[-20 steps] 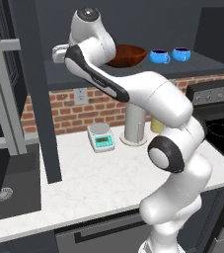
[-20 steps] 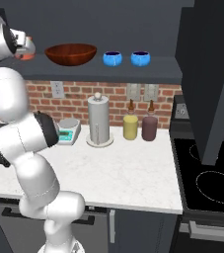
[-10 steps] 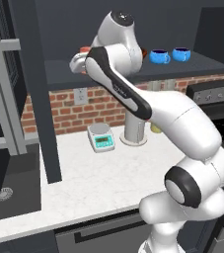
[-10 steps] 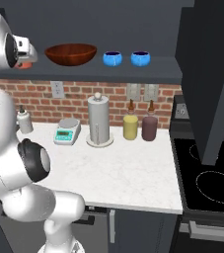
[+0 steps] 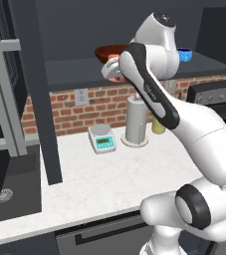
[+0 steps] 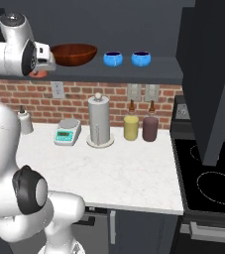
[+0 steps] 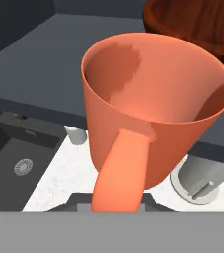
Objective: Gather all objects into one cabinet and sort the glasses and bowls to opposite sides.
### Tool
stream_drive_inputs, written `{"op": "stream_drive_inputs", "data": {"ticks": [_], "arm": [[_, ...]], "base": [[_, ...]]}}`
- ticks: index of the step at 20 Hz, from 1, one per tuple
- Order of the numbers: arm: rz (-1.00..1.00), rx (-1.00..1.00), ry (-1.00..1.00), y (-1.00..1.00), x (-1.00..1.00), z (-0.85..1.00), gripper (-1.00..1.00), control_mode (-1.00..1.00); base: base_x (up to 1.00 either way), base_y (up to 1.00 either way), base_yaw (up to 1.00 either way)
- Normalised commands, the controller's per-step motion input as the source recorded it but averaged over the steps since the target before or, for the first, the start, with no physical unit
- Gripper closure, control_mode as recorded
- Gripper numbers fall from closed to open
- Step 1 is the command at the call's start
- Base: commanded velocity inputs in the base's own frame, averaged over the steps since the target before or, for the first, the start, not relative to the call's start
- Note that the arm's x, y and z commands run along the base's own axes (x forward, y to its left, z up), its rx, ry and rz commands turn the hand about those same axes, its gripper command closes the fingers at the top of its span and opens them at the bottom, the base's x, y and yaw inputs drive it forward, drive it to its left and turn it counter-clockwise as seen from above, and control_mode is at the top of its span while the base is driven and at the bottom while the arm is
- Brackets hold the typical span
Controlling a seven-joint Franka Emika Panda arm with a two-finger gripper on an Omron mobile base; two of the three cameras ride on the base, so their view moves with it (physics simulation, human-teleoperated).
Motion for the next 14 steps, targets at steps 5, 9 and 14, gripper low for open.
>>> {"op": "stream_drive_inputs", "data": {"ticks": [5,9,14], "arm": [[-0.08,0.00,0.14,-1.00,-0.06,-0.01,1.00,-1.00],[-0.14,-0.06,0.08,-1.00,0.00,-0.08,1.00,-1.00],[-0.17,-0.05,0.01,-0.96,0.00,-0.01,1.00,-1.00]], "base": [[0.00,0.00,0.00],[0.00,0.00,0.00],[0.00,0.00,0.00]]}}
